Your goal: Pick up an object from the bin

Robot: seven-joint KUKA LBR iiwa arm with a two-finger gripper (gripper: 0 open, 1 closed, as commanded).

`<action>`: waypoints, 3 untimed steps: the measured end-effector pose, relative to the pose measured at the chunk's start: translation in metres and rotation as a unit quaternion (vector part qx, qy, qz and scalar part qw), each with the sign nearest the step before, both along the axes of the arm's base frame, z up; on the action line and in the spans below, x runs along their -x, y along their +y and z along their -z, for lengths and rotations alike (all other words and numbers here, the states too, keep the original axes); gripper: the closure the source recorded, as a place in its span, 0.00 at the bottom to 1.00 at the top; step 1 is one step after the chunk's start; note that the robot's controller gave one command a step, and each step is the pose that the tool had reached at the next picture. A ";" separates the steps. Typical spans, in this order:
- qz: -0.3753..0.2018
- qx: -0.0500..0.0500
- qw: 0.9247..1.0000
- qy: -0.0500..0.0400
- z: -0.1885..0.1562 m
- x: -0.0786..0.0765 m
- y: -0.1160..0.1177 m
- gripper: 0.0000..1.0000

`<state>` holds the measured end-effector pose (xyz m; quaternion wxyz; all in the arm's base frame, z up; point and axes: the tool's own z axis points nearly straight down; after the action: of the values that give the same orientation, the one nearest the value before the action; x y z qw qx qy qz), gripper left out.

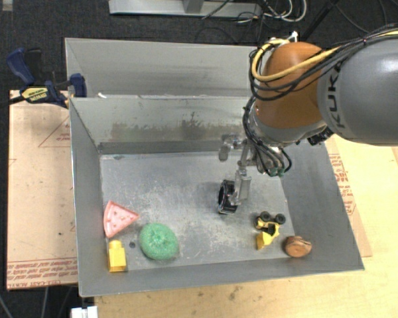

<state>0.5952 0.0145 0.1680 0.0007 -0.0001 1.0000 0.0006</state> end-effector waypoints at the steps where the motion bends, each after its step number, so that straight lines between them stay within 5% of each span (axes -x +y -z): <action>1: -0.092 0.000 0.996 -0.004 0.039 -0.004 -0.011 0.00; 2: -0.159 0.000 0.987 0.002 0.069 0.002 -0.019 0.00; 3: -0.288 0.000 0.958 -0.001 0.054 -0.007 -0.025 0.00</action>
Offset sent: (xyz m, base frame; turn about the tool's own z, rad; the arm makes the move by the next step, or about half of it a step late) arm -0.0056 -0.0302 -0.0192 -0.3770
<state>0.6019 -0.0104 0.1144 0.0017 -0.2880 0.9576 0.0003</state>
